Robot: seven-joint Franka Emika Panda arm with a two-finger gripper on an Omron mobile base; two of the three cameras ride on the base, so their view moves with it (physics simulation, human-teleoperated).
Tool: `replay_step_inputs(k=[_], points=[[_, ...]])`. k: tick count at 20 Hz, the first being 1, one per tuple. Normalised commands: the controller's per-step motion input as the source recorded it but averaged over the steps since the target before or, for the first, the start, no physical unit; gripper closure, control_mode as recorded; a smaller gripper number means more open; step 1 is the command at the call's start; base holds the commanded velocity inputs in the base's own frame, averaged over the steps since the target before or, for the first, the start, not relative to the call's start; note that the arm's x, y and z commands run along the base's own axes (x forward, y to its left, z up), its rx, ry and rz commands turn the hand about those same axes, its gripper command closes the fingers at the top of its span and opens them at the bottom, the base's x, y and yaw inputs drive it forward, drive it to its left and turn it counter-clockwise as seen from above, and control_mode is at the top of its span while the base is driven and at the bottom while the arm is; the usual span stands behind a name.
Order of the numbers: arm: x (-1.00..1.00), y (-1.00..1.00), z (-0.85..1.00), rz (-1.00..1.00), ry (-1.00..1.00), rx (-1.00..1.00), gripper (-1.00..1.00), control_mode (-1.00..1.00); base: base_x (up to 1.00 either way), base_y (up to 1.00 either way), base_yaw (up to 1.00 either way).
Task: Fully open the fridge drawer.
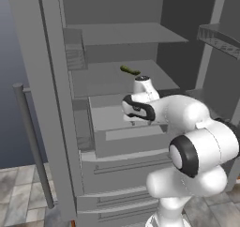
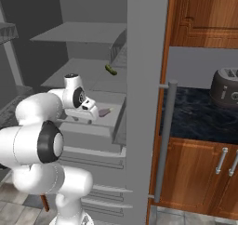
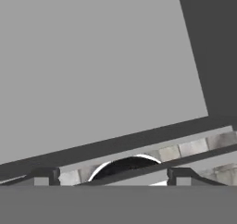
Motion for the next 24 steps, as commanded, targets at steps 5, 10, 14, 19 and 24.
replay_step_inputs(k=[5, 10, 14, 19, 24], points=[[-1.00, -0.16, -0.32, -0.03, 0.04, 0.00, -1.00, -1.00, 0.00, 0.00, 0.00], [-1.00, -0.06, 0.16, -0.04, -0.07, 0.07, -1.00, -1.00, 0.00, 0.00, 0.00], [-0.89, 0.01, 1.00, -0.08, -0.37, 0.06, -1.00, -1.00, 0.00, 0.00, 0.00], [-0.75, 0.30, 1.00, -0.07, -0.45, 0.00, -1.00, -1.00, 0.00, 0.00, 0.00], [-0.83, 0.14, 1.00, -0.08, -0.45, 0.00, -1.00, -1.00, 0.00, 0.00, 0.00]])
